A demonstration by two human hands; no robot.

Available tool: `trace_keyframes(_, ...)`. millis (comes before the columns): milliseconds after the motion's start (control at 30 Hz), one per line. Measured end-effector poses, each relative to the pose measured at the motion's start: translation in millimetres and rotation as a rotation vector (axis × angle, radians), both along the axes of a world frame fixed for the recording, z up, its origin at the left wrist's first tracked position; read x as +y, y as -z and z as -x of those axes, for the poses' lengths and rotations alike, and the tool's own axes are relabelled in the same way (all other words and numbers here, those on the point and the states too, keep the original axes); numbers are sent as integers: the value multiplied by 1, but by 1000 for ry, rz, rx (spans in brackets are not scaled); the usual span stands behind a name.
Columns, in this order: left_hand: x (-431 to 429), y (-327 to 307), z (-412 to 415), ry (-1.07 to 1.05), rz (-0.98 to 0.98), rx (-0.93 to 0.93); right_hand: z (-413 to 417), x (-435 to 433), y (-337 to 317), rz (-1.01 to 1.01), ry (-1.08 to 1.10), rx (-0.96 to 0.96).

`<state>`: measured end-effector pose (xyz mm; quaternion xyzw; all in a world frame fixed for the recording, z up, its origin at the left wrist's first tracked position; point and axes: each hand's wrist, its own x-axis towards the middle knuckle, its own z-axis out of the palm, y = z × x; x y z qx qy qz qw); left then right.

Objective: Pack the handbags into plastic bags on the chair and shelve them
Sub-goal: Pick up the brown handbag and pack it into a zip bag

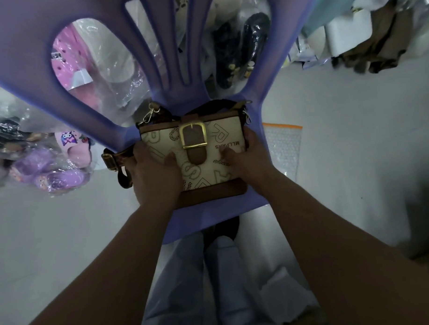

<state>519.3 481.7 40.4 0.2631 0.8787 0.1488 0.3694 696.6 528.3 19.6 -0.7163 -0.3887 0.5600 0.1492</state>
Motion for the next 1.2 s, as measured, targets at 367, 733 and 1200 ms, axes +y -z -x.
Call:
trace_keyframes(367, 26, -53, -86, 266, -417, -36, -89, 11, -56, -186, 309, -130)
trace_keyframes(733, 13, 21, -286, 376, -166, -312, -265, -57, 14, -38, 456, -155)
trace_keyframes(1200, -14, 297, -386, 206, 128, -316, -353, -79, 291, 235, 367, -172)
